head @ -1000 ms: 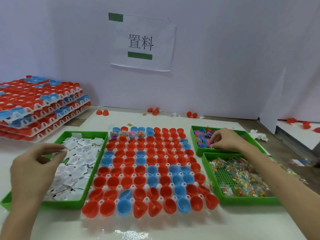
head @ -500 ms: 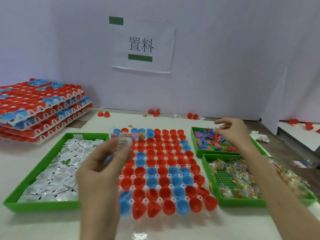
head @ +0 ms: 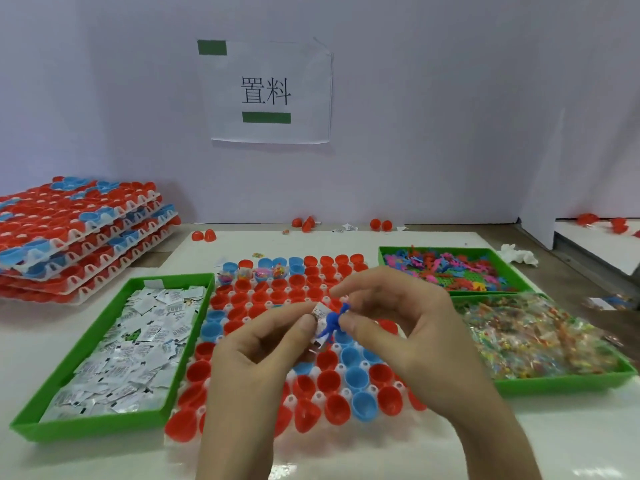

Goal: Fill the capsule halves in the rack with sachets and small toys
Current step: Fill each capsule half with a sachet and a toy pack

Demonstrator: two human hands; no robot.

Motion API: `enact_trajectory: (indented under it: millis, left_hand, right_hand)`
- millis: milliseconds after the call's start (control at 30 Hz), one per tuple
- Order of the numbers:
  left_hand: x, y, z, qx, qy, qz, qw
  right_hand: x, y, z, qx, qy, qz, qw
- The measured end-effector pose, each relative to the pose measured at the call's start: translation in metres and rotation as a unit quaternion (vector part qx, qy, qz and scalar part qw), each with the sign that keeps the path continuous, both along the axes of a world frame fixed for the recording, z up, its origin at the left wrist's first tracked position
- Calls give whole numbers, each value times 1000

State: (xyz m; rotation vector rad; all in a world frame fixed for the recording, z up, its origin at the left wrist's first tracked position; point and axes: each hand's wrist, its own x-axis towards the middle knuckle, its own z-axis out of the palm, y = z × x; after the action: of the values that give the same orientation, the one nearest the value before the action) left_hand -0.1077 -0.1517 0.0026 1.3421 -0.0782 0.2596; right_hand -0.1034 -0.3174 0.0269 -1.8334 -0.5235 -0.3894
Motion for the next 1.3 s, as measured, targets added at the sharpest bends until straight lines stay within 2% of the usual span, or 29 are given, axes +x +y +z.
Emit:
enact_trajectory:
  millis: [300,400,467,600,700,767,900,1100,1300]
  left_hand:
    - [-5,-7,3,74,-24,-58,995]
    - [-3,-5,1,94,-23,-50,994]
    - [-2,1,-2,87,-14,-42,995]
    - [2,19,-6,70,7,-34,997]
    - [3,19,-8,69,6,-36,997]
    - [3,16,-9,78,6,-45,996]
    - [2,15,-6,87,9,-65,994]
    - [1,16,-6,89,11,-53,995]
    - [2,14,-7,104,11,-46,993]
  right_hand:
    - [1,-2,-13,-34,-4,-46,998]
    - [4,-9,-15,-54,22,-43,997]
    - [13,-28,-21,-54,47,-104,992]
    - [29,-74,-48,-150,148,-287,934]
    - [37,-82,-70,-275,256,-309,874]
    - [40,-79,-74,-321,256,-316,855]
    - [41,-80,-76,-270,251,-332,868]
    - [42,-81,-79,-249,239,-344,873]
    - [41,-80,-77,-204,234,-317,896]
